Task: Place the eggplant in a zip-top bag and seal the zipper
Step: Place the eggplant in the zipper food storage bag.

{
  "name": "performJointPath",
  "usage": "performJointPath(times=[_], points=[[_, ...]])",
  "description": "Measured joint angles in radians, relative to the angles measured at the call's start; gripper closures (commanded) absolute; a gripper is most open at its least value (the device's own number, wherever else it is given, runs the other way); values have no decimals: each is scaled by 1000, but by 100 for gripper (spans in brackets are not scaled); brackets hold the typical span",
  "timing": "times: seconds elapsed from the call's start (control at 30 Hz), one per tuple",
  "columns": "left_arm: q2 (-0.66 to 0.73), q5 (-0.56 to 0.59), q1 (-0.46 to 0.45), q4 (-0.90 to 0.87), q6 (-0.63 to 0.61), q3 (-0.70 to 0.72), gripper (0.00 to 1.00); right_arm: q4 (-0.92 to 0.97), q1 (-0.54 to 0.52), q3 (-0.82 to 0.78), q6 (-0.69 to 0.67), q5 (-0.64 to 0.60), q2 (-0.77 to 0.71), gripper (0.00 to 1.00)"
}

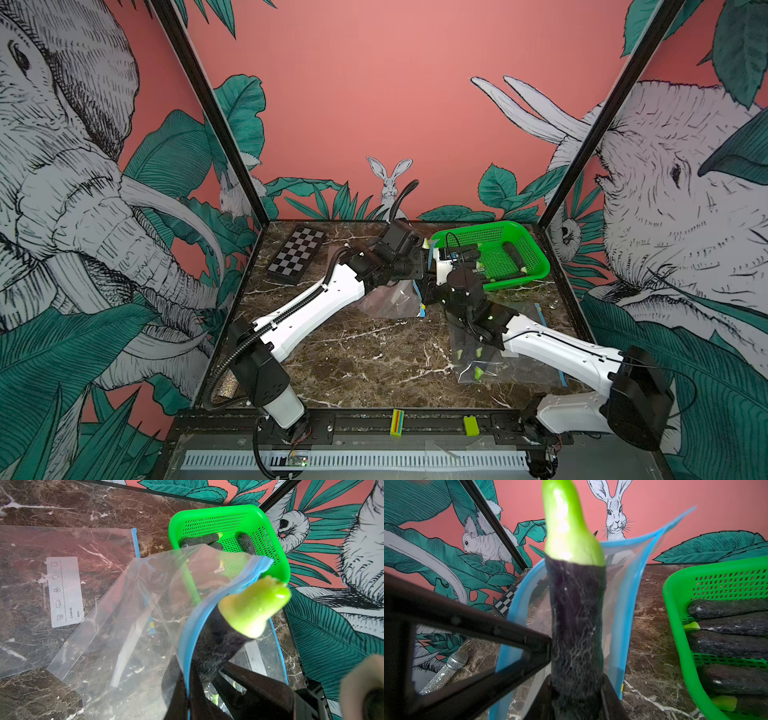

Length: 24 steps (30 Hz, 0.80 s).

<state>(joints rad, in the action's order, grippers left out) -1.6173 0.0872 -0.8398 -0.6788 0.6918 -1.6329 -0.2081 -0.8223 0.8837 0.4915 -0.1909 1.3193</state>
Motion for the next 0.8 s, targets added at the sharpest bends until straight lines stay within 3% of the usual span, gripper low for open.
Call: performJointPath(times=[0.13, 0.23, 0.4, 0.8], points=[[0, 1, 0, 2, 0, 6, 100, 31, -1, 0, -2, -7, -40, 73], [0, 0, 0, 6, 0, 9, 100, 51, -2, 0, -1, -10, -92, 84], [0, -2, 0, 25, 3, 18, 100, 57, -3, 0, 8, -11, -149, 86], [14, -9, 4, 50, 31, 59, 100, -21, -3, 1, 17, -27, -34, 82]])
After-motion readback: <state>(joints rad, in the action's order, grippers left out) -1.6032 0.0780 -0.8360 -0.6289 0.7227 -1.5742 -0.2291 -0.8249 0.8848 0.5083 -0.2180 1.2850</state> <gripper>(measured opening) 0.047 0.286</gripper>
